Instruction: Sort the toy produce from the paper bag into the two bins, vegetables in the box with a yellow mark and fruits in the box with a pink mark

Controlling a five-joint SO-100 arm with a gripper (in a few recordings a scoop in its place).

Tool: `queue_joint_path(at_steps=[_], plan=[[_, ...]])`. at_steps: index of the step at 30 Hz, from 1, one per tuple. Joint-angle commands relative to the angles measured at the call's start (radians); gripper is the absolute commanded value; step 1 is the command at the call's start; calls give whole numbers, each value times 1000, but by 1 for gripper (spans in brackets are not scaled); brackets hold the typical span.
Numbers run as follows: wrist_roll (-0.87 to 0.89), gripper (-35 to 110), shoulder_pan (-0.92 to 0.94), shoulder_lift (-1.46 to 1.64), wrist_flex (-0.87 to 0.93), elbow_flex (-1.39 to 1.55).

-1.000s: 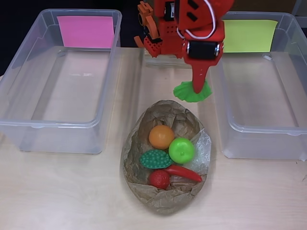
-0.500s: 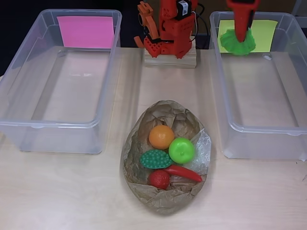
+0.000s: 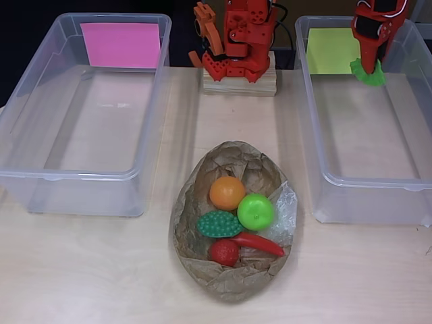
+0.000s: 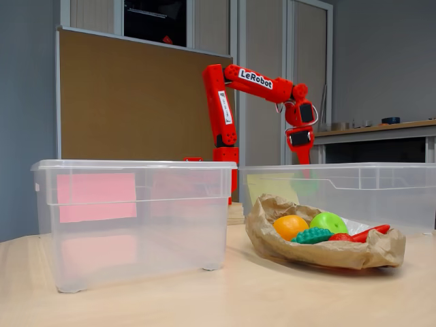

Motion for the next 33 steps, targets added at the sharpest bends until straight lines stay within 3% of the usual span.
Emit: queue_joint_path(at_steps=[1, 9, 14, 22, 33], plan=[[66, 7, -46, -14, -48, 29], [164, 16, -120, -20, -278, 210], [57, 20, -84, -12, -158, 121], [-417, 21, 129, -8, 244, -310], [-1304, 15, 609, 199, 201, -298]])
